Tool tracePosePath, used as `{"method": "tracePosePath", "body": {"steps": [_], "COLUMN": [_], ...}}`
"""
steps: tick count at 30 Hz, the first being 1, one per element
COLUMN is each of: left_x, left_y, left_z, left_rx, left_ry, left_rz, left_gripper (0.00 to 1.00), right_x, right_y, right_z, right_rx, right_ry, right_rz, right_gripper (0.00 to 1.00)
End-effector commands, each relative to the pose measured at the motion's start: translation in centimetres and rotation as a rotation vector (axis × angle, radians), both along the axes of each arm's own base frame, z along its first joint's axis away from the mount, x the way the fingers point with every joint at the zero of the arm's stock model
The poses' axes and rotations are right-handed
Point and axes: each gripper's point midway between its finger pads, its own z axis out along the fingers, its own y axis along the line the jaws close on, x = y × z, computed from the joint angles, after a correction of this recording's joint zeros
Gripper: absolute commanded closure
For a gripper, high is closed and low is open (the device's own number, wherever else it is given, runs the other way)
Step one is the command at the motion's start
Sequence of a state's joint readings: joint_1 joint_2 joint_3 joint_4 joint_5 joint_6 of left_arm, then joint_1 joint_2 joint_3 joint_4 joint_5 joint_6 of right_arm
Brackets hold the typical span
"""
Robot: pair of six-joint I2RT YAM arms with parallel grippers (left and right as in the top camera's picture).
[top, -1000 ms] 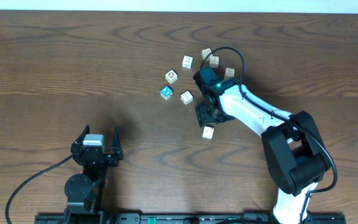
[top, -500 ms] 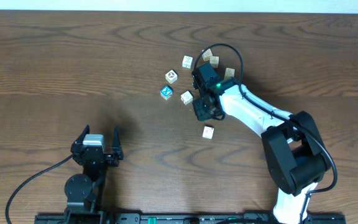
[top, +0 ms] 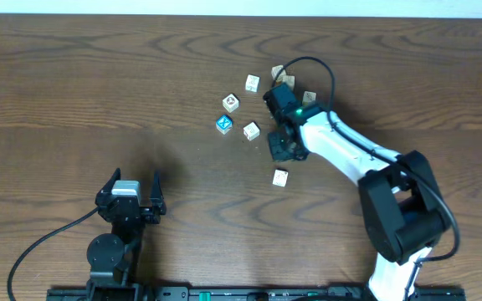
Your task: Lift 3 blocks
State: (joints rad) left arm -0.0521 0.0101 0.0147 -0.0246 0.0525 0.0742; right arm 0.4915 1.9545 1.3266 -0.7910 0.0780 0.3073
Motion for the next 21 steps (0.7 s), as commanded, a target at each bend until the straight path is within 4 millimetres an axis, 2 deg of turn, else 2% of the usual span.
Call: {"method": "tracePosePath", "body": {"steps": [1, 5, 9, 17, 21], "left_x": [-0.1, -0.1, -0.1, -0.1, -0.1], "left_y": [0.3, 0.3, 0.3, 0.3, 0.3], "left_z": [-1.5, -1.5, -1.5, -1.5, -1.5], "left_rx": [-0.008, -0.008, -0.008, -0.008, -0.008], "left_ry": [0.050, 0.050, 0.050, 0.050, 0.050], "left_rz": [0.016, 0.016, 0.016, 0.016, 0.016], "left_gripper": [0.24, 0.24, 0.24, 0.24, 0.24], "right_x": [1.0, -0.7, -2.7, -5.4, -6.7], "right_y": [-2.8, -4.8, -5.7, -5.4, -4.2], "right_z": [5.7, 8.0, 8.4, 5.4, 3.4], "right_rx": [0.025, 0.023, 0.000, -0.030, 0.017], "right_ry": [-0.102, -0.082, -0.027, 0.045, 0.083], "right_rz": [-0.132, -0.212, -0.258, -0.260, -0.248], "right_gripper": [0.94, 0.94, 0.96, 0.97, 0.95]}}
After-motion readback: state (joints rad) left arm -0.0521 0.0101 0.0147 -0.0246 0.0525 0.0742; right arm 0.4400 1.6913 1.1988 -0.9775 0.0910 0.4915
